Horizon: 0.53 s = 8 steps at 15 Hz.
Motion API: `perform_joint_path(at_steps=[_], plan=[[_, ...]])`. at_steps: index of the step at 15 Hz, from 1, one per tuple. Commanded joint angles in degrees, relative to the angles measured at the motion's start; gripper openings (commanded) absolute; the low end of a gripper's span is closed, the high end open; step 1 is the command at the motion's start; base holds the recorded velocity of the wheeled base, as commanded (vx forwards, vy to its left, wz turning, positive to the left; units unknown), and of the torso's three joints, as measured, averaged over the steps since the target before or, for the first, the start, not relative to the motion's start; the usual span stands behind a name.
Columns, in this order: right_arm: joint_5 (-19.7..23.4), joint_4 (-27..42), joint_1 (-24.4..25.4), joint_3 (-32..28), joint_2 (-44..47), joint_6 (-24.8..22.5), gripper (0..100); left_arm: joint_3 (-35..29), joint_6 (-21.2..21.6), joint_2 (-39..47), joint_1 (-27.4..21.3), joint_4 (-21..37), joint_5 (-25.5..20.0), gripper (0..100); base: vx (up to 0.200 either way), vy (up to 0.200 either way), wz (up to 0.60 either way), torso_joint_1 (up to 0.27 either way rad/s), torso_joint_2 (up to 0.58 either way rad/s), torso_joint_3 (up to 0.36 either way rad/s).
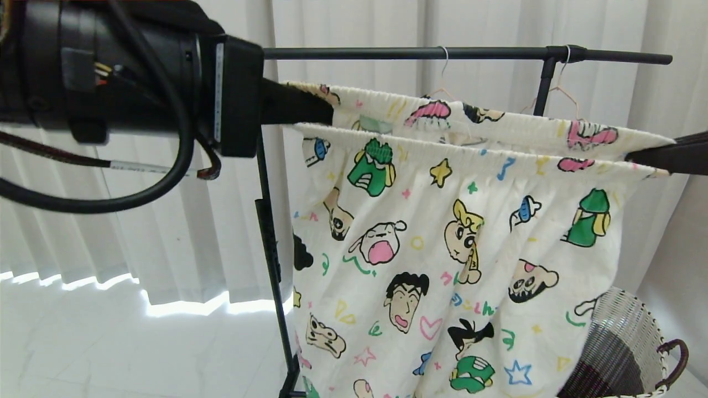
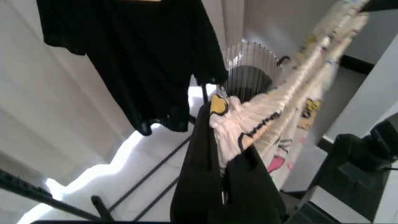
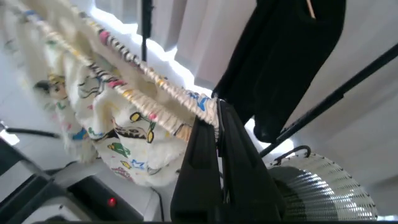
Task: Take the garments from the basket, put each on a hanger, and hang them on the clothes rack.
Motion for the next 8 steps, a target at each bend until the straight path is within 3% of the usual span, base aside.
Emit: perform_joint_path(at_steps=[1, 3, 8], plan=[[0.1, 0.8, 9.3, 1.3, -2.8, 1.6, 0, -6.0, 0.5, 6.3, -0.9, -0.1, -0.1, 0, 0.000, 0.000, 0.00, 0.000, 0.00, 0.000], [0.1, 0.5, 13.5, 1.4, -1.9, 4.3, 0, -7.1, 0.5, 7.5, -1.1, -0.1, -0.1, 0, 0.000, 0.000, 0.00, 0.000, 0.00, 0.000], [0.0, 0.4, 13.6, 1.3, -1.8, 4.4, 0, -6.7, 0.3, 7.3, -1.2, -0.1, 0.0, 0, 0.000, 0.000, 0.00, 0.000, 0.00, 0.000]])
